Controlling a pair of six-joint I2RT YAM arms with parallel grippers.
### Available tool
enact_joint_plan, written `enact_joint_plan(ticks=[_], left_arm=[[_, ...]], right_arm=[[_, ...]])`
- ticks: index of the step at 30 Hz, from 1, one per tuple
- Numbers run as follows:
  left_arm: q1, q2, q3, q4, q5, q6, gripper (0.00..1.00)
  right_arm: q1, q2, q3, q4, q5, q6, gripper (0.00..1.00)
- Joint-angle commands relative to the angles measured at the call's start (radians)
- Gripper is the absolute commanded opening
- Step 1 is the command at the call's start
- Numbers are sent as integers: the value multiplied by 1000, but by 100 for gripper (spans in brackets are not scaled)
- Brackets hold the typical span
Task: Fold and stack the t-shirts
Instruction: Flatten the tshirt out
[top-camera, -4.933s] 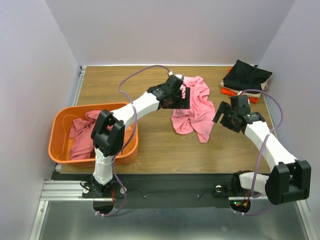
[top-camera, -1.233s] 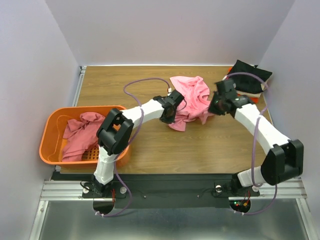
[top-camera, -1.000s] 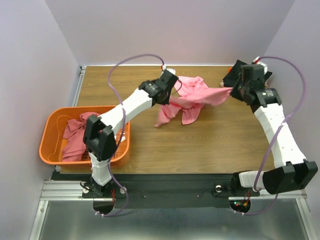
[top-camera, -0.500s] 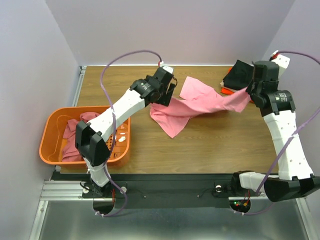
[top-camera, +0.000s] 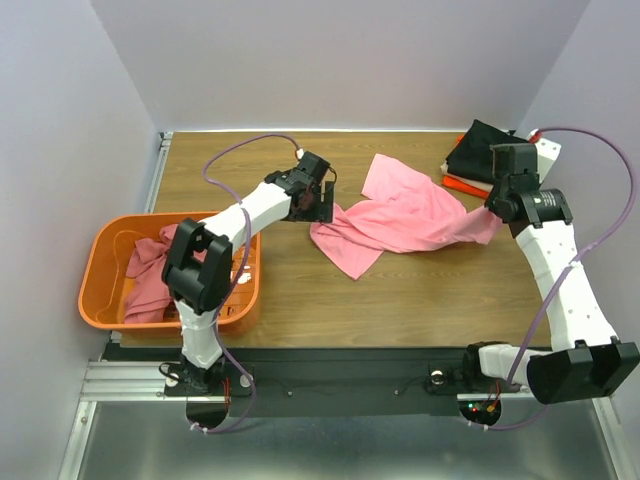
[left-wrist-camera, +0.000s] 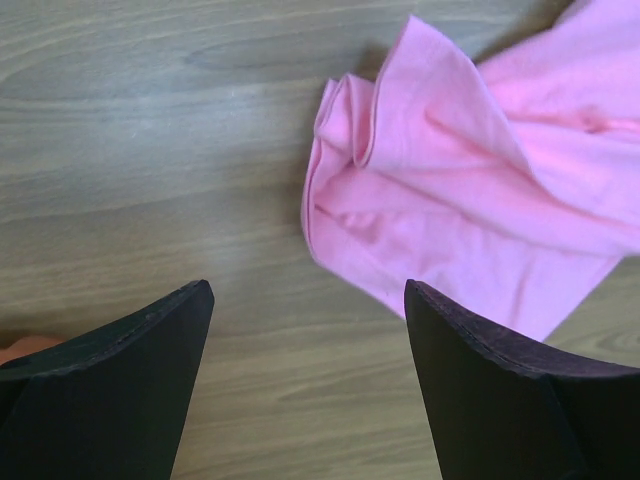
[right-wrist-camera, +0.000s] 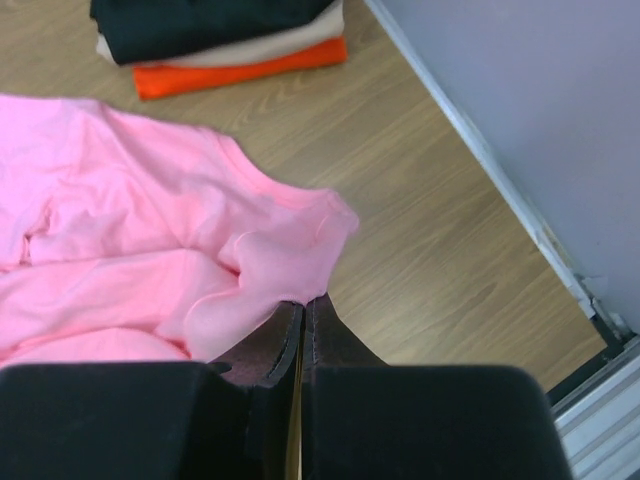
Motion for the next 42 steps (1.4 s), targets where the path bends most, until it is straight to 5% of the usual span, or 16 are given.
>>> enact_joint_plan(ticks=[1, 14, 27, 34, 42], left_arm=[[-5, 58, 85, 116, 6, -40, 89], [13, 267, 321, 132, 16, 43, 87], [27, 362, 355, 127, 63, 47, 73], [27, 353, 343, 138, 78, 46, 35], [27, 330, 329, 155, 79, 46, 16]], right_arm=[[-5, -27, -50, 61, -64, 56, 0], [-5, -15, -106, 85, -163, 66, 0], [-5, 14, -97, 91, -190, 65, 0], [-5, 19, -105, 91, -196, 74, 1], [-5, 23, -103, 91, -202, 74, 0]])
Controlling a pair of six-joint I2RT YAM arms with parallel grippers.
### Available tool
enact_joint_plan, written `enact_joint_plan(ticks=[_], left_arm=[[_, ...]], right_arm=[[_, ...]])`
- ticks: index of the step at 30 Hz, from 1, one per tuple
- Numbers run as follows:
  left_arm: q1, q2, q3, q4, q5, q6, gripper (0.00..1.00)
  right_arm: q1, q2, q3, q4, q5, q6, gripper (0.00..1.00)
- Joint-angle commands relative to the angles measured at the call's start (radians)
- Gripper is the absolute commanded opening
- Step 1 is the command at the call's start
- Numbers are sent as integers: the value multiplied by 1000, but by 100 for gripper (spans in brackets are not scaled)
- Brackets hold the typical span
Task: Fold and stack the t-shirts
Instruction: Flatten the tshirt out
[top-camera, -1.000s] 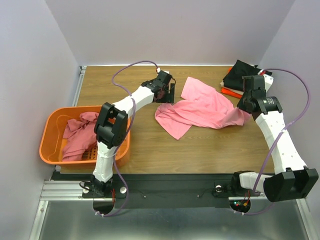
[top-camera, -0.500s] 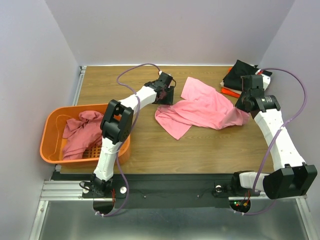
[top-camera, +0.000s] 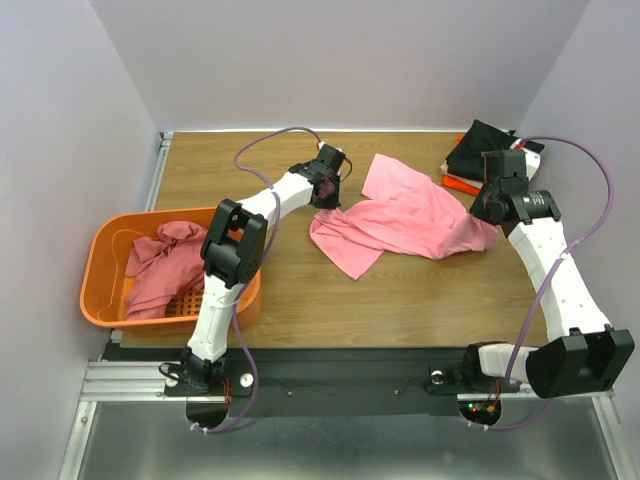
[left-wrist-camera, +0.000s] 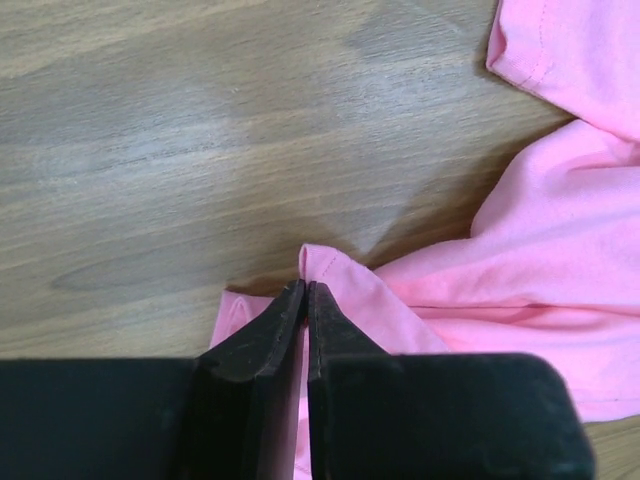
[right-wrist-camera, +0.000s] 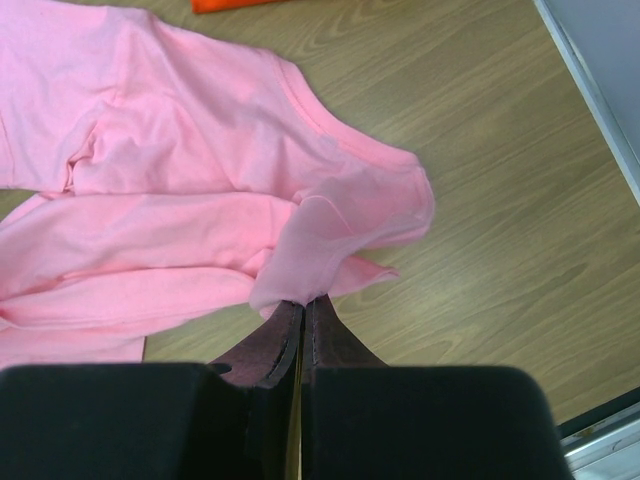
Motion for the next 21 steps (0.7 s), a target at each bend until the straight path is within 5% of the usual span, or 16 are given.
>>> enact_joint_plan(ticks=[1, 6, 21], left_arm=[[6, -45, 24, 13, -3, 8, 17], [12, -34, 22, 12, -19, 4, 45], [15, 49, 85, 4, 3, 22, 46]], right_arm=[[-5, 4, 2, 48, -3, 12, 0], [-5, 1, -3, 48, -9, 9, 1], [-5, -6, -7, 48, -17, 6, 0]])
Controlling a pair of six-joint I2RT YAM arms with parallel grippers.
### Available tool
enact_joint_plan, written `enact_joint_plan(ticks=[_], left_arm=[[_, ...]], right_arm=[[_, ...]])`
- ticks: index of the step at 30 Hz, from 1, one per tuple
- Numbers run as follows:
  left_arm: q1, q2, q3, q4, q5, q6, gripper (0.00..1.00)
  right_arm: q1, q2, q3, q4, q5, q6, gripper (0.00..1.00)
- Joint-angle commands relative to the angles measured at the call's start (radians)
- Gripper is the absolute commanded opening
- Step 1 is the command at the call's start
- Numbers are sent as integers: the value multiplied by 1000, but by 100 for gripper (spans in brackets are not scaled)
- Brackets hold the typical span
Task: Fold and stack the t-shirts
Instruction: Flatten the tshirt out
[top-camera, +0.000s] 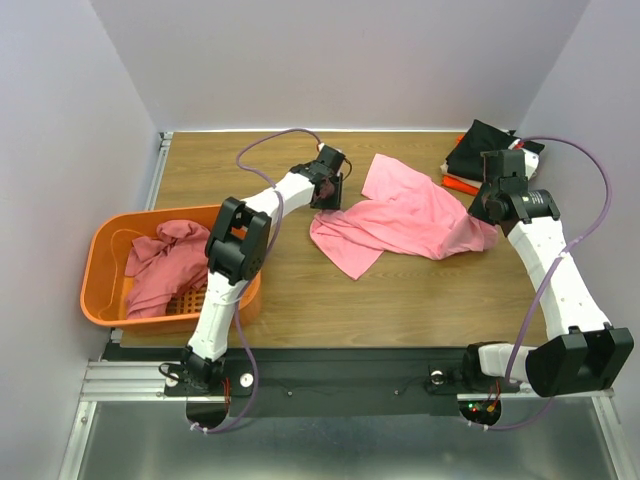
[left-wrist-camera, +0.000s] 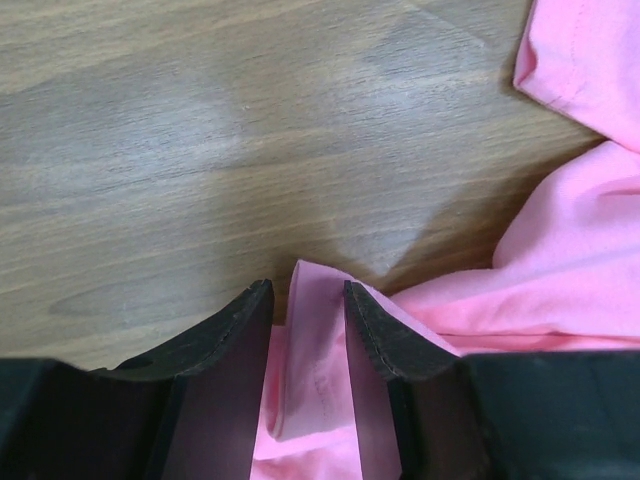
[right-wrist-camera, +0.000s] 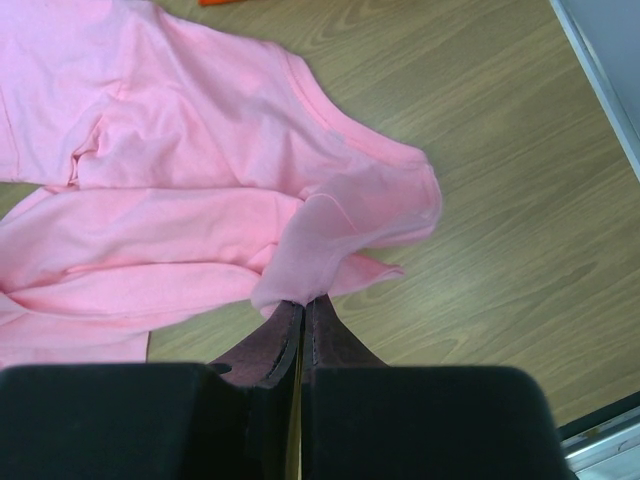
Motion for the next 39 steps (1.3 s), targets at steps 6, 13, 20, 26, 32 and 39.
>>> enact_joint_plan(ticks=[6, 13, 20, 26, 32, 39], left_arm=[[8, -17, 23, 26, 18, 11, 20], [8, -103, -17, 65, 39, -21, 0], [9, -278, -89, 97, -16, -61, 0], [20, -468, -142, 122, -114, -63, 0], [50, -686, -178, 144, -200, -69, 0], [83, -925, -231, 232, -224, -76, 0]], right_arm=[[-5, -20, -10, 48, 2, 3, 0], [-5, -21, -10, 46, -1, 13, 0], [-5, -35, 66, 45, 42, 0, 0], [-6, -15, 186, 46, 82, -30, 0], [-11, 28, 409, 46, 123, -86, 0], [-12, 80, 715, 48, 200, -172, 1]])
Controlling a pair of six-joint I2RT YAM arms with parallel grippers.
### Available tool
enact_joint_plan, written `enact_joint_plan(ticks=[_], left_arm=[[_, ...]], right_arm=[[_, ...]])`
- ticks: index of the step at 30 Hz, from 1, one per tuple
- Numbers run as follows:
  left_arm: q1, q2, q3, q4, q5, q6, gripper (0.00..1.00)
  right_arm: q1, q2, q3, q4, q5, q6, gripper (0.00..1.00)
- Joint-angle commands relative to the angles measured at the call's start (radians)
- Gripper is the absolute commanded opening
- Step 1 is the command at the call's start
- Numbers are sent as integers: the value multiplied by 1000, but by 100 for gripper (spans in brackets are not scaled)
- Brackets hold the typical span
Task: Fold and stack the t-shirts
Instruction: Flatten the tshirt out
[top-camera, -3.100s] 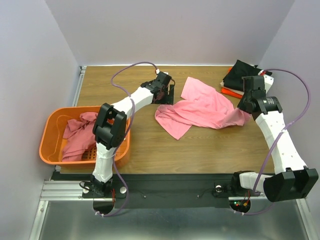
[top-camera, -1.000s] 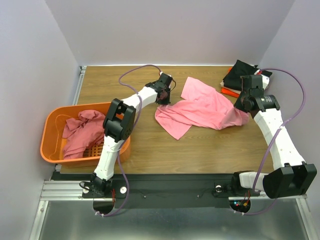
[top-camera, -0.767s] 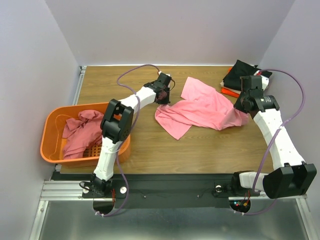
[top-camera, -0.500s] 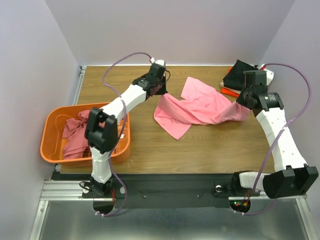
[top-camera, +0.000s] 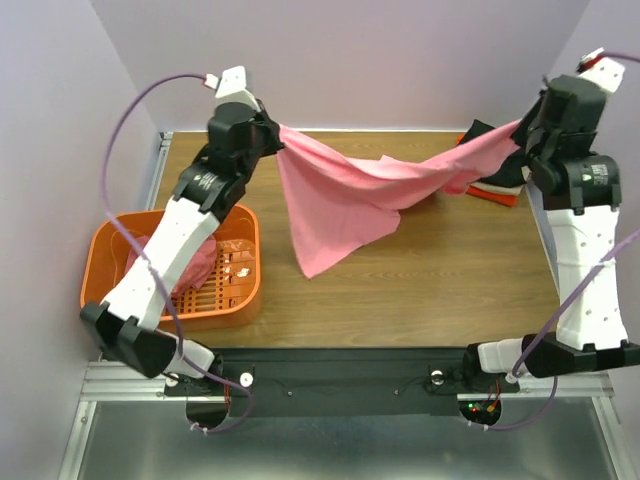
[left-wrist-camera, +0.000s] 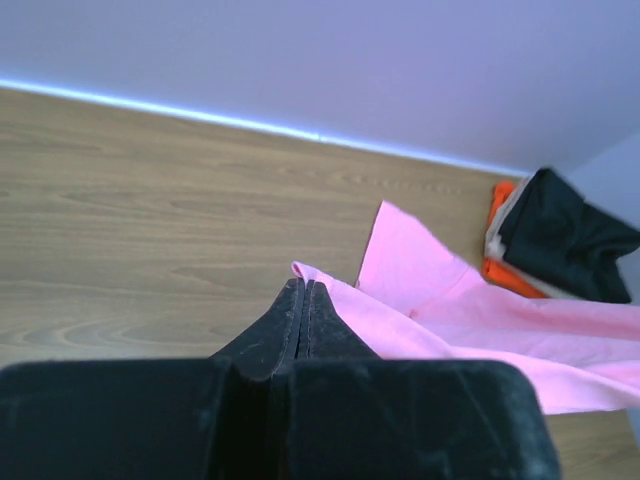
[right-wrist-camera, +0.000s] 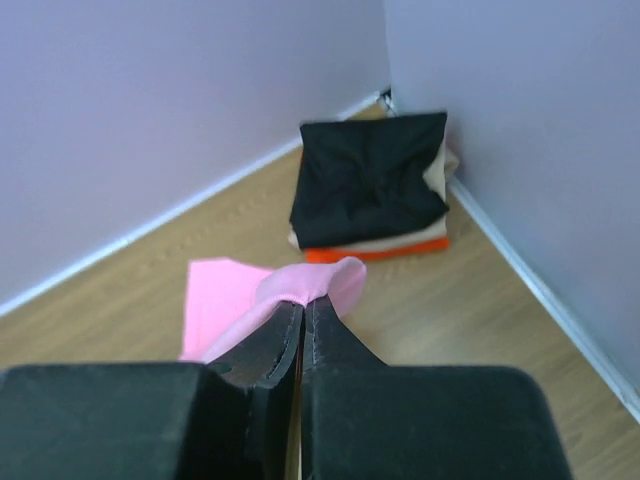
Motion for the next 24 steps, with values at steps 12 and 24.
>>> enact_joint_plan(ticks=[12, 24], left_arm=[[11, -476, -56, 203, 116, 47, 0], [11, -395, -51, 180, 298, 26, 0]], right_arm=[[-10, -144, 325, 275, 160, -288, 0], [-10, -106, 234, 342, 89, -264, 0]])
